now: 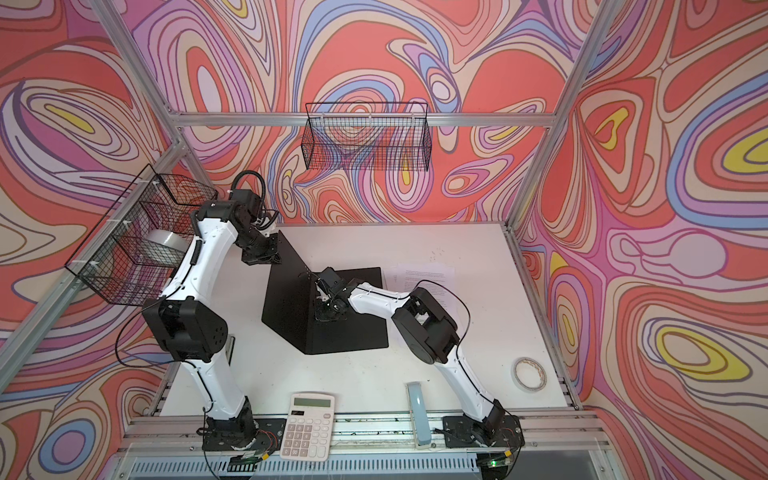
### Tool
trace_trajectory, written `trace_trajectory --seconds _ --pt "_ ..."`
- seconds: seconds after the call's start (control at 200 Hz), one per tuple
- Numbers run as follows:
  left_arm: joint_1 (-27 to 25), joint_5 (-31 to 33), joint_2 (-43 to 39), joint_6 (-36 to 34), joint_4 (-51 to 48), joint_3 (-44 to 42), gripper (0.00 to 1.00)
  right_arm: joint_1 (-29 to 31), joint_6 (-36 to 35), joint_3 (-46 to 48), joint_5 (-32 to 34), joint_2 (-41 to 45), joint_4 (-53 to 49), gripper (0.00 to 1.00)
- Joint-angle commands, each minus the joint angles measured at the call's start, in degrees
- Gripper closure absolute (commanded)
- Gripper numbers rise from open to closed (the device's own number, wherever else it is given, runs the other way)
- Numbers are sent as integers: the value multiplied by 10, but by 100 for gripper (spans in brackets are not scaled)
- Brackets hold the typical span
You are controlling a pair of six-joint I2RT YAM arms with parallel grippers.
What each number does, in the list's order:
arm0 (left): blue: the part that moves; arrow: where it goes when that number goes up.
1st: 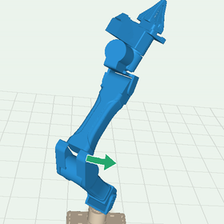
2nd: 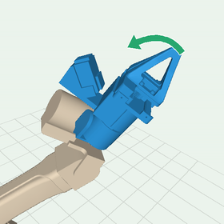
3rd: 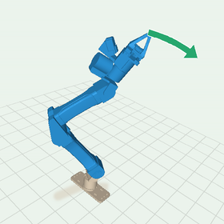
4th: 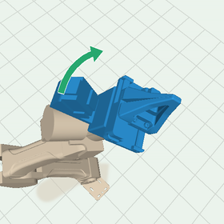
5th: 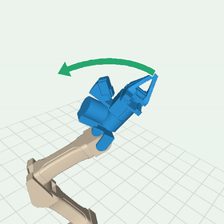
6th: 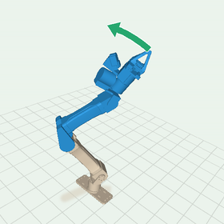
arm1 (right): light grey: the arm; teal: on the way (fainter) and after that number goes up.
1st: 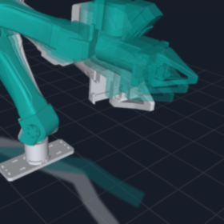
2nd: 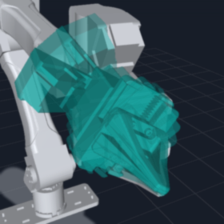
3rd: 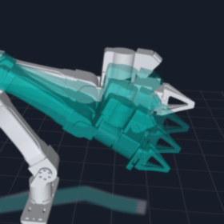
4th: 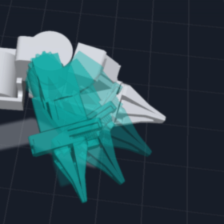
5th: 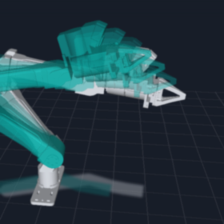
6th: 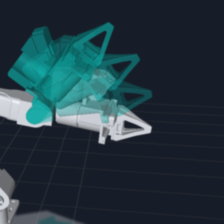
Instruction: Put the files into the folder
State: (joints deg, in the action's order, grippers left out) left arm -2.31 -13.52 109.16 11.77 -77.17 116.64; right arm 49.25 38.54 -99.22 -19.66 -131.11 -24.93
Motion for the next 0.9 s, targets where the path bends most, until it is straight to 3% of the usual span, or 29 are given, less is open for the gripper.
trace_trajectory --seconds 0.0,0.24,0.891 --pt "-1 -11 -11 -6 -33 15 100 3 -7 -3 -2 -31 -30 95" --pt "-1 -13 -6 -8 -35 25 100 4 -8 3 -4 -36 -30 100" --pt "-1 -12 -4 -21 -43 42 100 4 -19 -4 38 -62 -74 100"
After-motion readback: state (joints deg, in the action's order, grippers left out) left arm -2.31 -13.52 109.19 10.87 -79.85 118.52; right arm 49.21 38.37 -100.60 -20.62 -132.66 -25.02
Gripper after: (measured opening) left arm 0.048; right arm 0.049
